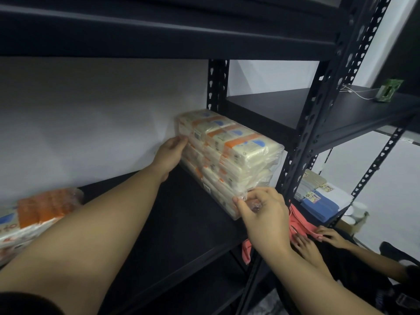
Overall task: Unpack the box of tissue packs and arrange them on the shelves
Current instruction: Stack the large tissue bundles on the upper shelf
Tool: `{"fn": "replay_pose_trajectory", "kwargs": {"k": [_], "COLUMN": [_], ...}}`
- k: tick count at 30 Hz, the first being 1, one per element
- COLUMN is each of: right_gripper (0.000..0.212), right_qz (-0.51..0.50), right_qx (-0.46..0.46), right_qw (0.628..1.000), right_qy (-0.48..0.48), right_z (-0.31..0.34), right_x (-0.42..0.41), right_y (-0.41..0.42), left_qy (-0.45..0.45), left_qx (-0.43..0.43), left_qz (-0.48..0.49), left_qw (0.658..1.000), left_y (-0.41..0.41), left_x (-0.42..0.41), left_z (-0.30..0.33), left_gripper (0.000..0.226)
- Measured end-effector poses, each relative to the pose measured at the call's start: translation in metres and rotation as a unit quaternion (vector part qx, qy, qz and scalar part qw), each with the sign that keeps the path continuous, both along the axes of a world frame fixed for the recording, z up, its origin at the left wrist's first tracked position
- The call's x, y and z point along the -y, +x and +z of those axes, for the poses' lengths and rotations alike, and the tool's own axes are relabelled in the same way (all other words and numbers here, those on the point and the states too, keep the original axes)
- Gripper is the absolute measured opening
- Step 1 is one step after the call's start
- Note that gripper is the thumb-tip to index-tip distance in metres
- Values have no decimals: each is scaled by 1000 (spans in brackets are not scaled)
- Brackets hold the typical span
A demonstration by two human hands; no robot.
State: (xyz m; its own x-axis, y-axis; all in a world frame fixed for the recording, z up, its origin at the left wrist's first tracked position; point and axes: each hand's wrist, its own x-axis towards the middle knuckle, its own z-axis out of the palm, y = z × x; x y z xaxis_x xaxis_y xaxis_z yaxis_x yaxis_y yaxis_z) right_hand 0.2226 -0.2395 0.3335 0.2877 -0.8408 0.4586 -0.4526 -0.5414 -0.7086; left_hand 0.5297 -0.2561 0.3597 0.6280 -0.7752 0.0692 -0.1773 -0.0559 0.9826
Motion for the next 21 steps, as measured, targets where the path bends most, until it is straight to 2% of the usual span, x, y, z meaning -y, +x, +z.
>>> {"fn": "replay_pose_trajectory", "kwargs": {"k": [3,6,8,11,15,18,21], "right_gripper": [25,35,49,78,111,112,109], "right_qz": [4,-7,-23,-39,-4,22,29], "right_qx": [15,39,44,48,74,74,74], "right_qw": [1000,999,998,998,997,996,996], "right_qy": [9,27,26,-2,28,37,35], "right_z": [8,15,19,27,41,45,45], "right_x": [-4,-8,-9,-4,9,14,16], "right_y": [-4,-10,-13,-16,-11,-7,-6], "left_qy": [4,-8,-17,-26,-36,-36,-37], "left_qx": [15,27,28,15,-8,-6,6], "left_qz": [-5,-11,-18,-21,-47,-46,-34], "left_qw": [1000,1000,999,999,998,998,999], "left_y": [1,-4,-7,-16,-20,-17,-15], "left_x": [-1,-2,0,-1,-2,-1,1], "left_z": [3,14,21,36,45,41,38], "left_gripper": [87,71,60,29,36,25,27]}}
